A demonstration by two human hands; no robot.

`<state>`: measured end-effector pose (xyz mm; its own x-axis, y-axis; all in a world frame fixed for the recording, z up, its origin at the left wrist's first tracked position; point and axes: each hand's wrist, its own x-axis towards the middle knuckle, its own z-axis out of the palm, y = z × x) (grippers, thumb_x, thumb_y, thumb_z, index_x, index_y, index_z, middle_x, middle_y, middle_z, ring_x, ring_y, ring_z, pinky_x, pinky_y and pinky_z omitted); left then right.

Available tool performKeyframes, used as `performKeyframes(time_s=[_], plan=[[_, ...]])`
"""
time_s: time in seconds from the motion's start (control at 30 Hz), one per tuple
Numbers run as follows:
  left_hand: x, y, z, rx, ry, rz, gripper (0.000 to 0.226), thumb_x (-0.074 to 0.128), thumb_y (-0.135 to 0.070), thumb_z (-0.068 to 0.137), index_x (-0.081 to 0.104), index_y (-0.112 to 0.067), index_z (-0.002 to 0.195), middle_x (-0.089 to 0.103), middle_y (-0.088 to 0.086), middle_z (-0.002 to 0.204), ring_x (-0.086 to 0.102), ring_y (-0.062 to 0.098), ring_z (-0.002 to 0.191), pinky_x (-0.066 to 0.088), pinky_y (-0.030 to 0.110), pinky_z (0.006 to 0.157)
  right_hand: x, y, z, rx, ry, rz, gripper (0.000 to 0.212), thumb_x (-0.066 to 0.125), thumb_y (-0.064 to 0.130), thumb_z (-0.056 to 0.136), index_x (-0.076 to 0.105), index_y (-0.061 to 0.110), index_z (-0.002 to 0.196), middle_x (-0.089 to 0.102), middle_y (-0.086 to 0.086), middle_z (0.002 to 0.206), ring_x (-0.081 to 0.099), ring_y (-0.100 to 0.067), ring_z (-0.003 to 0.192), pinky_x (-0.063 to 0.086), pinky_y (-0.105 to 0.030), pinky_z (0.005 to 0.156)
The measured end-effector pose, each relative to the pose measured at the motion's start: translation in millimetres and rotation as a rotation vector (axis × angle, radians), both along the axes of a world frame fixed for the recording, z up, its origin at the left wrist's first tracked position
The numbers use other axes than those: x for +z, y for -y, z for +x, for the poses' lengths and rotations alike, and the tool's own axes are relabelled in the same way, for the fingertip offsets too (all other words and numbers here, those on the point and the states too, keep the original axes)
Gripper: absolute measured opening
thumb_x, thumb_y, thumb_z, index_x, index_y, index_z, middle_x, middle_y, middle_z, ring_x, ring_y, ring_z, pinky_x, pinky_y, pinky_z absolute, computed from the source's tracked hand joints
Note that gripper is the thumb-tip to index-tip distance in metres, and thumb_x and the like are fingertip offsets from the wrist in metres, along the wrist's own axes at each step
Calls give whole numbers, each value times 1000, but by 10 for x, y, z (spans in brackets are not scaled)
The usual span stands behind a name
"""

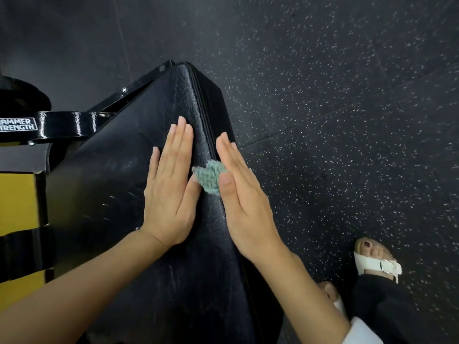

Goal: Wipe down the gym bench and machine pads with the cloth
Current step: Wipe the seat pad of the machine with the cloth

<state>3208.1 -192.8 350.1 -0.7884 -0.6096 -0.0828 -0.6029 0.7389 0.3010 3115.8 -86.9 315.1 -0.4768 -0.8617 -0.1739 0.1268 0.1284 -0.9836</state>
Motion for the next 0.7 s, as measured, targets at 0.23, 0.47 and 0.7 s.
performKeyframes(time_s=[0.23, 0.47, 0.7], plan=[[-7, 16, 9, -13, -8, -8, 60, 22, -35, 102, 3, -15, 156, 4, -4, 165, 1, 10, 153, 0, 42, 124, -14, 324, -180, -2, -12, -1, 52, 22, 37, 106, 20, 25, 156, 15, 13, 164, 7, 0, 150, 12, -51, 123], [16, 7, 12, -19, 6, -11, 62, 20, -35, 101, 11, -9, 157, 5, 0, 166, 3, 13, 153, 1, 40, 125, 3, -134, -66, 126, -83, -12, 50, 24, 32, 108, 15, 27, 158, 7, 20, 164, 1, 7, 148, 4, -47, 124], [41, -16, 8, -27, 44, -37, 63, 20, -35, 102, 10, -8, 157, 2, 1, 166, 0, 12, 153, -3, 33, 124, 23, -701, 199, 176, -78, -18, 52, 21, 38, 106, 10, 32, 156, 3, 25, 162, 0, 3, 149, 1, -43, 123]])
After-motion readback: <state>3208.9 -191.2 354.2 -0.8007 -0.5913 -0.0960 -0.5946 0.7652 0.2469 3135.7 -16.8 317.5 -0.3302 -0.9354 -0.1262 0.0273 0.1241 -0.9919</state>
